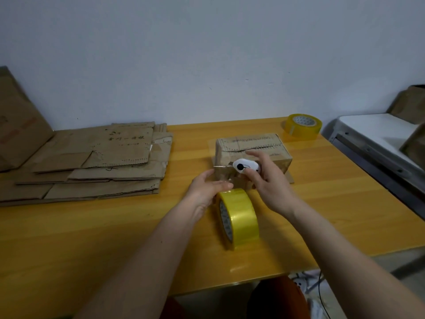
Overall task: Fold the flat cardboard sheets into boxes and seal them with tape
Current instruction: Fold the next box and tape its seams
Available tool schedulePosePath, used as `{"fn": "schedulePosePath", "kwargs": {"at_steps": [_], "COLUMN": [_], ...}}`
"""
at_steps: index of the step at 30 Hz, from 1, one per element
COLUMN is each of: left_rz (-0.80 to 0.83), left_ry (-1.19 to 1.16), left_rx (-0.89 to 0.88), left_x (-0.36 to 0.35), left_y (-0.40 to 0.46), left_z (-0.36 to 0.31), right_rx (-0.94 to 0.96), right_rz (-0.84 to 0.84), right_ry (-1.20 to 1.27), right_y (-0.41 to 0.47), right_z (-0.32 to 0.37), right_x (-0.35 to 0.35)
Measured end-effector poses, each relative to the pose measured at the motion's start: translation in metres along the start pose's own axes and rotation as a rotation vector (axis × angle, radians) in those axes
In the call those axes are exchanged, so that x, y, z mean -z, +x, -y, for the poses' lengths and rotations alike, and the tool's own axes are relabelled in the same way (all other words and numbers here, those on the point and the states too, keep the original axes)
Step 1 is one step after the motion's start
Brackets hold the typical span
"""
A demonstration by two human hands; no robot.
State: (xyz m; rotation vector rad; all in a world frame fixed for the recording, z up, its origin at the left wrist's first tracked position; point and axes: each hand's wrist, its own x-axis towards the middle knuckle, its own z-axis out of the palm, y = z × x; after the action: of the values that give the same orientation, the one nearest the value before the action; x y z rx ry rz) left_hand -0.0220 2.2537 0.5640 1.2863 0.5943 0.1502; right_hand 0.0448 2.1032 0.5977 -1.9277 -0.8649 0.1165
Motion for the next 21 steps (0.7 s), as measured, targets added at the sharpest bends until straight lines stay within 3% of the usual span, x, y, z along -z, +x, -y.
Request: {"fn": "schedulePosePath", "kwargs": {"at_steps": [4, 13, 21], "left_rz": [0.029, 0.036, 0.034], "left_ry": [-0.014, -0.057, -0.063], "left_rx": [-0.02, 0.01, 0.017], "left_x": [-0.002, -0.002, 0.003], "left_y": [0.002, 0.013, 0.02], "left_z": [0.0, 0.002, 0.004], "right_rx": [0.183, 0.369, 0.399], "right_rz": [-0.054, 0.047, 0.047], "right_ry": [-0.238, -0.571, -0.743], "right_y": [0.003, 0.01, 0.006], "right_z": [-0.003, 0.0, -0.007], "right_x": [0.002, -0.002, 0.001]}}
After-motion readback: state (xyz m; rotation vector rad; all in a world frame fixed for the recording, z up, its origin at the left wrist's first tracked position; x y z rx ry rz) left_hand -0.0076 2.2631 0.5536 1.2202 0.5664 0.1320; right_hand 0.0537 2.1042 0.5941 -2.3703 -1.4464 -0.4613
